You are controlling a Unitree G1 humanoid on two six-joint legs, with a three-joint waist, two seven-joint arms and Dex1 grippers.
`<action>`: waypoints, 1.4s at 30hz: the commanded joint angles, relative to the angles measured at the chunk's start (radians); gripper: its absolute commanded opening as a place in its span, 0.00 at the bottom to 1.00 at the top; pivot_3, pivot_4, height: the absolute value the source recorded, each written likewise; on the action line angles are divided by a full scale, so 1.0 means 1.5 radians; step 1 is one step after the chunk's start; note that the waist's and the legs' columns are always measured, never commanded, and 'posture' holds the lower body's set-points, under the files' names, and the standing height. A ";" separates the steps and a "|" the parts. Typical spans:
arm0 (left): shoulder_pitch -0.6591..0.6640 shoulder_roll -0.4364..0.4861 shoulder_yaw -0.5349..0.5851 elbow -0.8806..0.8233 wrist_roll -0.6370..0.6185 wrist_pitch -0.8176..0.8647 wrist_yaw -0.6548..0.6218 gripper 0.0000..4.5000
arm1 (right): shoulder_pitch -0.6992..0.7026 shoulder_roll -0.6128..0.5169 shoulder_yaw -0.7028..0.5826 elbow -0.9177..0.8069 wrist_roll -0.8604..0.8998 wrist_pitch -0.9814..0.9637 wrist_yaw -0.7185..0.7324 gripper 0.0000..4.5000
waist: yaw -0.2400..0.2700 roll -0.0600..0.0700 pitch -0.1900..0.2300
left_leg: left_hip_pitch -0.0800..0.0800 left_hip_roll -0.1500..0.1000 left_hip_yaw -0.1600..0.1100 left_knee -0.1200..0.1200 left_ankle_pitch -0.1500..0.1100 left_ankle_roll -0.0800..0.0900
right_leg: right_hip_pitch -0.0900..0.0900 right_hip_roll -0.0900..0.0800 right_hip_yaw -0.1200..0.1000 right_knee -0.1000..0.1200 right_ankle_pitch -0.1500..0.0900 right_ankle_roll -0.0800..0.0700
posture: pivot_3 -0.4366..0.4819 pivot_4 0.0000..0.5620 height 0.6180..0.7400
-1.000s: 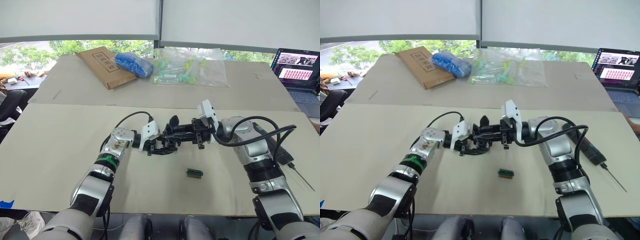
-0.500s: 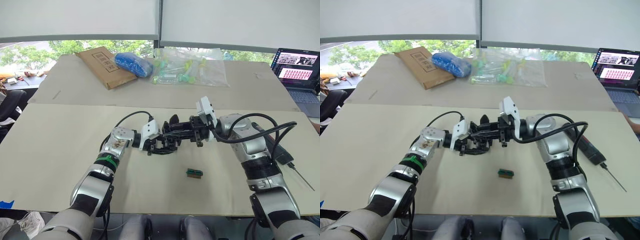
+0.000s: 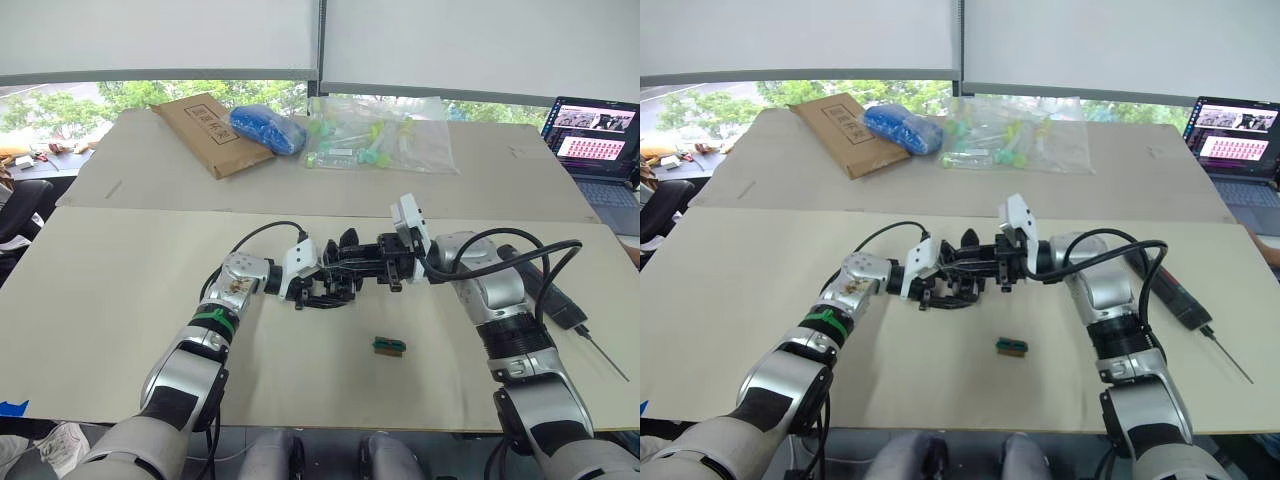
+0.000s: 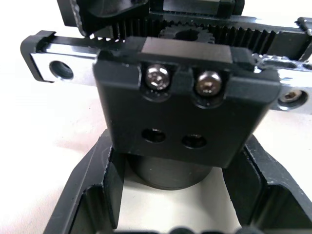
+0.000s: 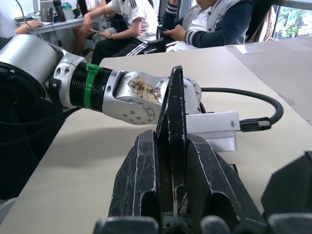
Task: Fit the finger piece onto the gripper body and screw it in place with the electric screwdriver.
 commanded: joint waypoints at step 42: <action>-0.006 -0.009 0.005 0.008 0.016 -0.007 0.035 0.51 | 0.055 0.000 0.019 0.071 -0.040 -0.023 -0.011 0.07 | 0.002 0.000 -0.001 | 0.003 0.000 0.000 0.001 0.000 0.000 | 0.001 -0.001 0.001 0.004 0.000 0.000 | 0.48 0.27 1.00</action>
